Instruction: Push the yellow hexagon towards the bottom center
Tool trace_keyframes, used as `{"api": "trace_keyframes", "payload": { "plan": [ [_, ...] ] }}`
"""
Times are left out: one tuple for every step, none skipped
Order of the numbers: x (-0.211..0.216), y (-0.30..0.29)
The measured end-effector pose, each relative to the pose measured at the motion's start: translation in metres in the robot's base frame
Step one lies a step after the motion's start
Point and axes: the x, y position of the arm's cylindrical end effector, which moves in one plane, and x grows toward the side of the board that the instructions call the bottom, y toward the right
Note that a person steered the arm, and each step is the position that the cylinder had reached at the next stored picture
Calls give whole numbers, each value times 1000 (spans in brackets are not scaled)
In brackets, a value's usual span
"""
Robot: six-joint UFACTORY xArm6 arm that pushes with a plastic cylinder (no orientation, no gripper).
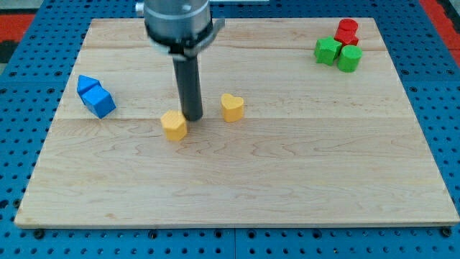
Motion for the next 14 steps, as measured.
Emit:
{"api": "trace_keyframes", "payload": {
  "plan": [
    [40,-4],
    [-6,-3],
    [-17,-23],
    [26,-42],
    [70,-42],
    [34,-40],
    [26,-66],
    [64,-106],
    [74,-63],
    [74,-106],
    [94,-142],
    [105,-90],
    [98,-61],
    [27,-64]
  ]
}}
